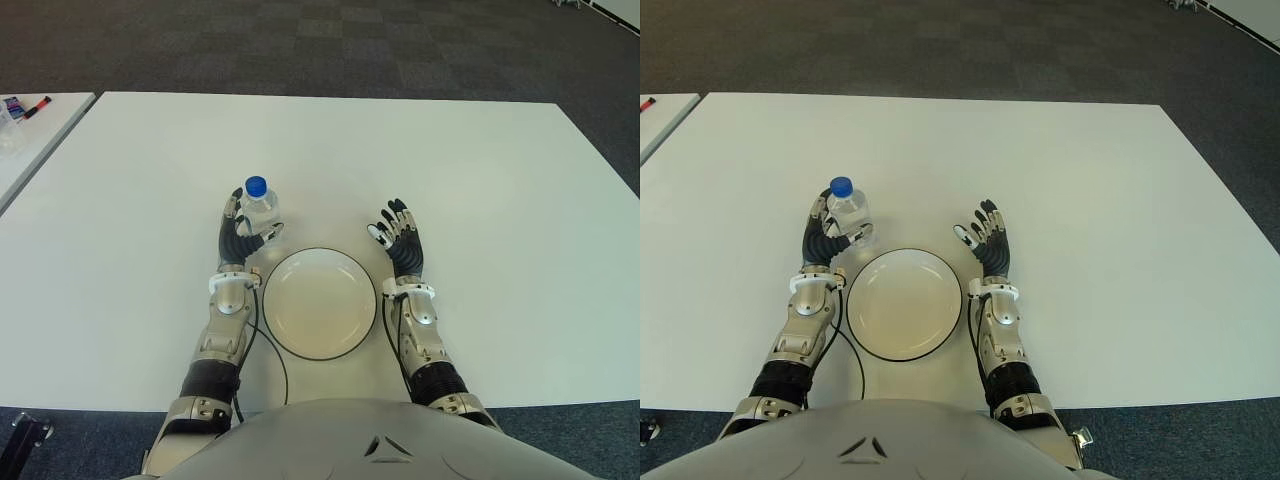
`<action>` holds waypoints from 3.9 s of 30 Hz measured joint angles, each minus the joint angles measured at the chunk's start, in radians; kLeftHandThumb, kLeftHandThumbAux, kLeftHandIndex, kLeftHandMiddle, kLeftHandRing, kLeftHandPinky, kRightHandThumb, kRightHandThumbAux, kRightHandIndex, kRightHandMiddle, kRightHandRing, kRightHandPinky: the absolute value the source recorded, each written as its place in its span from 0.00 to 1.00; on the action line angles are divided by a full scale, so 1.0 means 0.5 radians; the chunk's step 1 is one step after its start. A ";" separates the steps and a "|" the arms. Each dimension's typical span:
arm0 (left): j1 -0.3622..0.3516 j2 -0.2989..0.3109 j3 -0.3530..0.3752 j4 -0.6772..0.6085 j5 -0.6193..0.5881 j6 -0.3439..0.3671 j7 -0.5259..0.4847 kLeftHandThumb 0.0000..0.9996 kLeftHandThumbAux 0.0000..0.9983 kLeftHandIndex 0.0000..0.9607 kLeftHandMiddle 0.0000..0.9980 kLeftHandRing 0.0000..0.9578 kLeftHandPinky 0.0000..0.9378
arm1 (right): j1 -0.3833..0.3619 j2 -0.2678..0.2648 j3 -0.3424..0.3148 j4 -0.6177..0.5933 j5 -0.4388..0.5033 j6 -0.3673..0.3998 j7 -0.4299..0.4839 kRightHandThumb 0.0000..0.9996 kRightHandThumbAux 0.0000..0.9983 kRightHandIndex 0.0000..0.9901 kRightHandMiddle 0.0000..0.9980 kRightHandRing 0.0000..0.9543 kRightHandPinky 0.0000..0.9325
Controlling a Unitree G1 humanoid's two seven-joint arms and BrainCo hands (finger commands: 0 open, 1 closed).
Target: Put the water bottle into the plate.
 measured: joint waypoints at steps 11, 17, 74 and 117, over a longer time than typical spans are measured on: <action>-0.060 0.008 0.000 0.034 0.001 0.018 -0.001 0.00 0.90 0.08 0.03 0.00 0.00 | 0.000 0.000 0.000 -0.002 0.000 0.000 0.000 0.05 0.80 0.09 0.10 0.10 0.15; -0.072 0.017 -0.006 0.064 0.009 0.020 -0.001 0.00 0.89 0.08 0.03 0.00 0.00 | 0.000 0.000 0.001 -0.003 -0.002 0.000 -0.006 0.05 0.81 0.09 0.10 0.10 0.14; -0.182 0.084 -0.080 0.244 0.083 0.014 -0.001 0.00 0.83 0.06 0.02 0.00 0.00 | 0.000 0.000 0.003 -0.011 0.004 0.005 -0.010 0.06 0.79 0.09 0.11 0.10 0.15; -0.191 0.085 -0.078 0.276 0.115 0.013 -0.011 0.01 0.82 0.09 0.05 0.02 0.03 | -0.001 0.000 0.005 -0.008 -0.005 0.005 -0.011 0.07 0.79 0.09 0.10 0.10 0.15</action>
